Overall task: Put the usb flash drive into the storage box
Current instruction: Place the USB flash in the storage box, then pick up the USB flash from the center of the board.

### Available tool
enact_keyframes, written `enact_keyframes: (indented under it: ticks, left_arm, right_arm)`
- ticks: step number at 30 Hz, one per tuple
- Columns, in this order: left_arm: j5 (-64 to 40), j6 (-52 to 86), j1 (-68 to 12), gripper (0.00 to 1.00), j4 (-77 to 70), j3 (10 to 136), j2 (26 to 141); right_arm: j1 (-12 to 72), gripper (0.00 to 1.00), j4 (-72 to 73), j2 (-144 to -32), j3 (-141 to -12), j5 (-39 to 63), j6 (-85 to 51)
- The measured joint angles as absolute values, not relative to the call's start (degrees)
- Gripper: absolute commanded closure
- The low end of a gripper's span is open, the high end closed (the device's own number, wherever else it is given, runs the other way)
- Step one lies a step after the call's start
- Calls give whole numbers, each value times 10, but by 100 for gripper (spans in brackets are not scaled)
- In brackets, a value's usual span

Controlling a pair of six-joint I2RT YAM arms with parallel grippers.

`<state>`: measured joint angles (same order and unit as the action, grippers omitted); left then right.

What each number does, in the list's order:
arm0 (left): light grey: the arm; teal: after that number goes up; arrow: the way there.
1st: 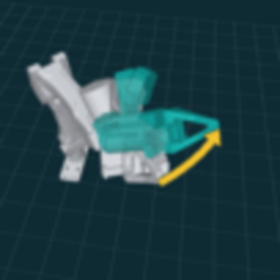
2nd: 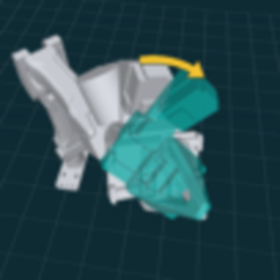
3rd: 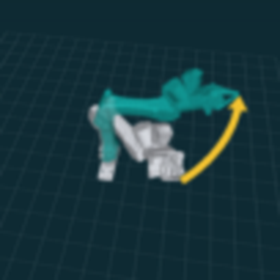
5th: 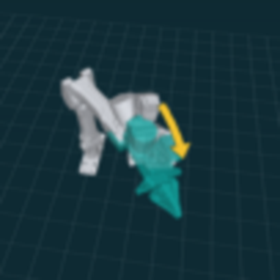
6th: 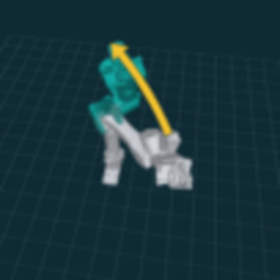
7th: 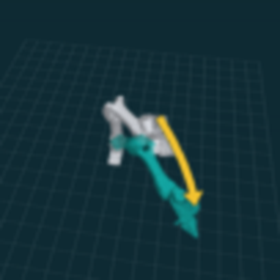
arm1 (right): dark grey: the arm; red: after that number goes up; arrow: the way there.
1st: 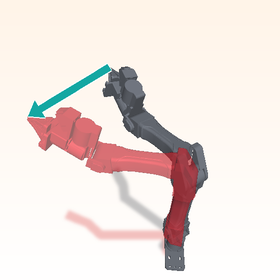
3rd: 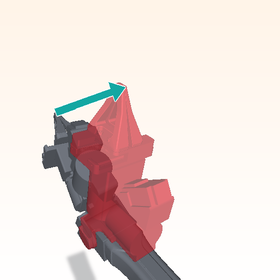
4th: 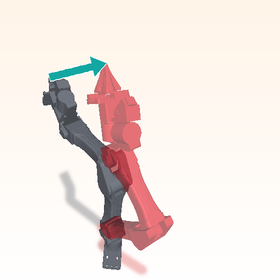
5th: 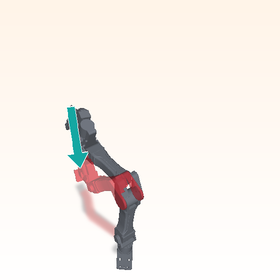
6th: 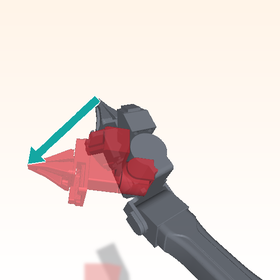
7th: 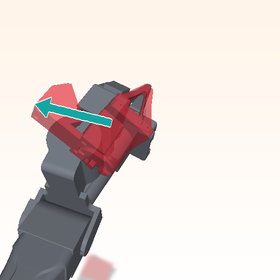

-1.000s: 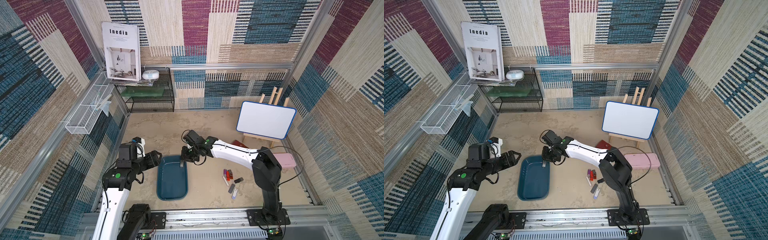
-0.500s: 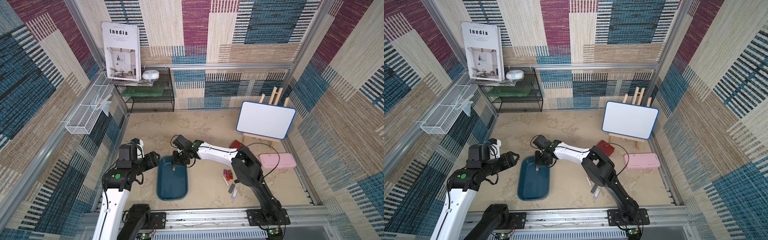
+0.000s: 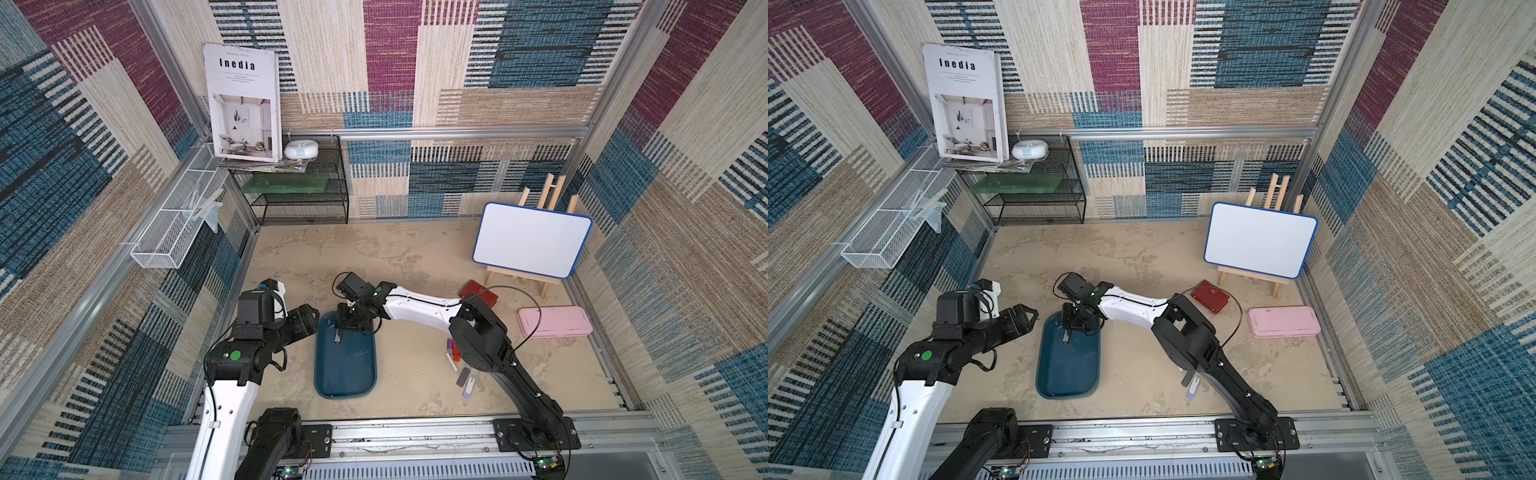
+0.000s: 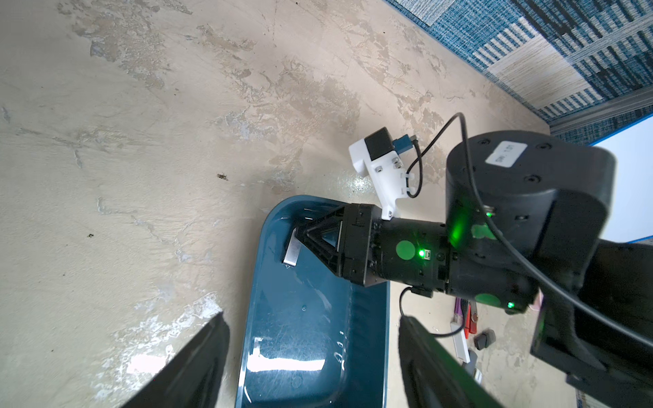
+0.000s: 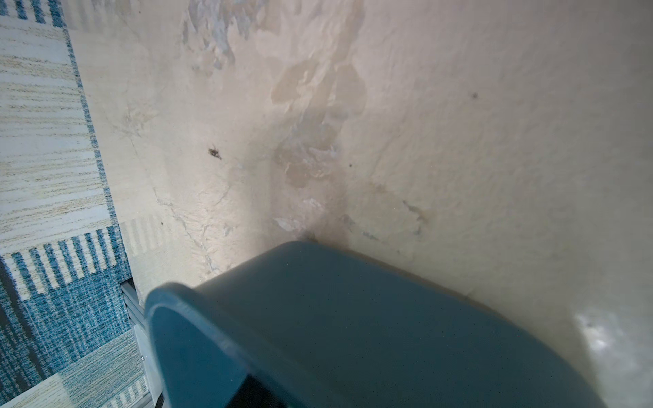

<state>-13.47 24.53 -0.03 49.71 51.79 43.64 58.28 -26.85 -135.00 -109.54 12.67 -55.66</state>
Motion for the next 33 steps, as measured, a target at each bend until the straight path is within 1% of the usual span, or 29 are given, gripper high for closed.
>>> enact_keyframes:
  ticks: [6,11,15,20,25,27,30,31,33]
  left_arm:
    - [-141,244,0,20,497,517,435]
    - [-155,240,0,20,496,514,431]
    - [-172,236,-1,20,493,509,425]
    - [-192,231,-19,22,488,507,418]
    - [-195,226,-88,23,486,506,406]
    - [-192,225,-123,27,485,507,406]
    - [-180,225,-203,29,484,512,422]
    - [-167,229,-245,30,483,514,430]
    - [-138,248,-329,32,479,514,451]
  right_arm:
    - [585,64,-280,-1333,-1088,117,-544]
    - [587,61,-291,-1254,-1054,77,-519]
    - [576,58,-301,-1152,-976,24,-496]
    - [523,49,-307,-969,-825,-75,-471]
    - [382,44,-266,-769,-624,-118,-430]
    - [334,41,-248,-700,-550,-120,-414]
    - [287,34,-213,-623,-468,-133,-389]
    - [274,32,-201,-603,-444,-143,-381]
    - [254,31,-178,-577,-407,-163,-372]
